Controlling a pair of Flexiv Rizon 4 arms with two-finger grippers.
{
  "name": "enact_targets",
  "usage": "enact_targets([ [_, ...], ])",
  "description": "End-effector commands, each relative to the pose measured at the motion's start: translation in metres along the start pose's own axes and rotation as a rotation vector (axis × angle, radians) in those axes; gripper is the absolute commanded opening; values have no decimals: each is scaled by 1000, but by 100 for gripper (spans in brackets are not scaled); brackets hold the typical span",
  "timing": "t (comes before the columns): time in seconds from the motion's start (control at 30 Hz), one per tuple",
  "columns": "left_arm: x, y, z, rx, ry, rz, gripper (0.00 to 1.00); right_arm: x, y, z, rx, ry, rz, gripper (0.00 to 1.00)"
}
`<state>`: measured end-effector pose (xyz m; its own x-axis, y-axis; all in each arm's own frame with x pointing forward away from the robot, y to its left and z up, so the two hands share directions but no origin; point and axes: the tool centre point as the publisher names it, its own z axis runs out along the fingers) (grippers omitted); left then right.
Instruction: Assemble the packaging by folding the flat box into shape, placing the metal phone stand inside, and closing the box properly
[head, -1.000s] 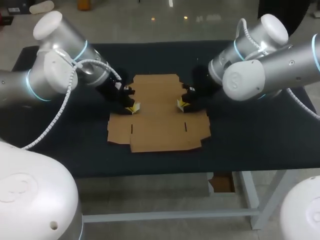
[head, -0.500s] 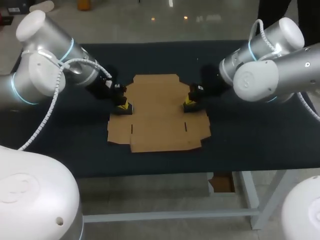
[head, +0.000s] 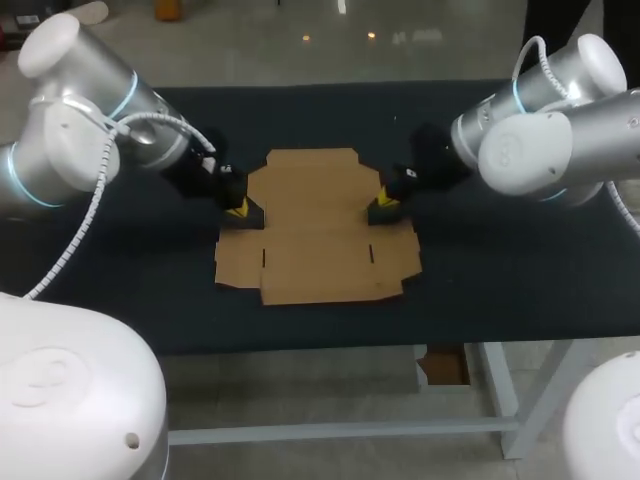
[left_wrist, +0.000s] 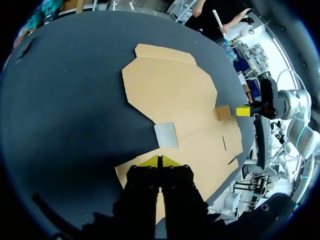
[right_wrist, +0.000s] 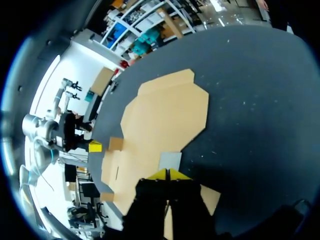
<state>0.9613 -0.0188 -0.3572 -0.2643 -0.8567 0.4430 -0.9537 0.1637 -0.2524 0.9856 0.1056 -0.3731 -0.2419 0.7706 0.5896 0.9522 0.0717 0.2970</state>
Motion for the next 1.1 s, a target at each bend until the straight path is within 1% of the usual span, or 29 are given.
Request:
enact_targets([
  [0.03,3,8,-14,3,-10,-10,0,-4,-1,-15,4,31,-5,0],
  [0.2,3,18,-32,10,2,-17,0,-6,-4,-32,-1,86,-27,0],
  [0.3,2,22,-43,4,2,-23,0,-9,-4,-48,-5,93,-42,0],
  [0.4,2,27,-51,-6,-15,-38,0,-10,-4,-60,-4,79,-54,0],
  [0.5,0,32,-56,-17,-19,-45,0,-12,-5,-66,6,89,-72,0],
  [0.57,0,35,-57,-19,-42,-56,0,-13,-6,-69,11,103,-80,0],
  [0.8,2,48,-64,-24,-75,-61,0,-17,-14,-82,24,104,-91,0],
  [1.1,4,65,-70,-28,-81,-71,0,-19,-28,-91,34,100,-108,0],
])
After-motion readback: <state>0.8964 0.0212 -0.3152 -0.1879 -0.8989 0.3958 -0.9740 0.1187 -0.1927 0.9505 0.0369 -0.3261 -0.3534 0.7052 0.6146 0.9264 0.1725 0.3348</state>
